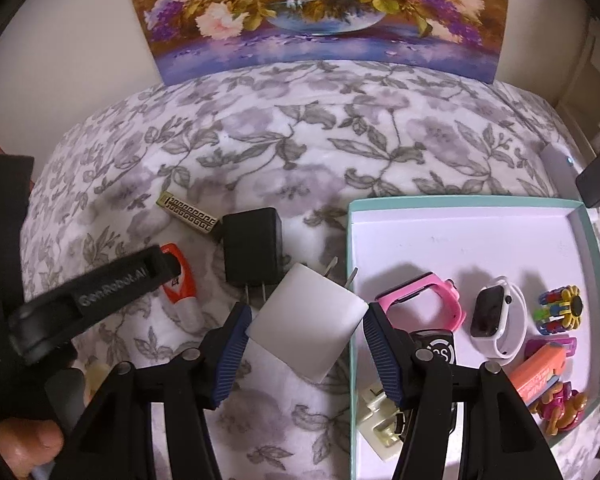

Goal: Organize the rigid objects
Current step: 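Grasp the red-capped glue stick with the left gripper while the right gripper grasps the white charger, then carry the glue stick and white charger over the tray and open both grippers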

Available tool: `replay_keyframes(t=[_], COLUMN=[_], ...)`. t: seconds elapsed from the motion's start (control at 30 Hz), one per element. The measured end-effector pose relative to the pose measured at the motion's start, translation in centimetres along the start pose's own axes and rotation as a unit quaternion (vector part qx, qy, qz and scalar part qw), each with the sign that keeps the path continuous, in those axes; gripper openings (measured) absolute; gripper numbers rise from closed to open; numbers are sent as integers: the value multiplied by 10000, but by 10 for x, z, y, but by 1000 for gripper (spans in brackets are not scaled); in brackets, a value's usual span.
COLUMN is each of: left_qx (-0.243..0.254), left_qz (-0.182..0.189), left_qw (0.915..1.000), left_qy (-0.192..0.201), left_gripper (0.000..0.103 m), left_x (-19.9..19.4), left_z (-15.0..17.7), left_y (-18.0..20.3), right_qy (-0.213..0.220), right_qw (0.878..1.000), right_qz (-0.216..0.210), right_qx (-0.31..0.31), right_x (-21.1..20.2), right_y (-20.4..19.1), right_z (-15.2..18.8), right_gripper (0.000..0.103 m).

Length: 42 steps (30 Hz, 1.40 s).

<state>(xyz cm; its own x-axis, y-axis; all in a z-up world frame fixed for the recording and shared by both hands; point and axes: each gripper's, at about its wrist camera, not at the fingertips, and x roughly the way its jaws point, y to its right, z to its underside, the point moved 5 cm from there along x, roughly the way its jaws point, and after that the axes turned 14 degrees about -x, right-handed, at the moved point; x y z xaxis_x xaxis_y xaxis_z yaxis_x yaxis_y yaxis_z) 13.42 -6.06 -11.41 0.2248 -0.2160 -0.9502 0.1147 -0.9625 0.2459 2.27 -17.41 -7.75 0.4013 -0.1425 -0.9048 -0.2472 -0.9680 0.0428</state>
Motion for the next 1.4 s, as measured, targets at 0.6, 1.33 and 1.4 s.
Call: replay_keyframes(t=[0.6, 1.33, 1.4], left_qx=[360, 282, 334], left_qz=[82, 789, 860], left_qw=[9993, 9956, 9947], left_qy=[-62, 418, 455], left_gripper=[23, 22, 22], left_x=[19, -65, -72], left_z=[11, 14, 18], left_y=[27, 33, 41], right_qy=[-8, 343, 373], right_qw=[9999, 9983, 9979], right_qz=[-37, 56, 107], right_qx=[115, 467, 518], right_x=[0, -36, -40], right_y=[8, 41, 49], right_z=[1, -1, 0], right_gripper=[61, 61, 61])
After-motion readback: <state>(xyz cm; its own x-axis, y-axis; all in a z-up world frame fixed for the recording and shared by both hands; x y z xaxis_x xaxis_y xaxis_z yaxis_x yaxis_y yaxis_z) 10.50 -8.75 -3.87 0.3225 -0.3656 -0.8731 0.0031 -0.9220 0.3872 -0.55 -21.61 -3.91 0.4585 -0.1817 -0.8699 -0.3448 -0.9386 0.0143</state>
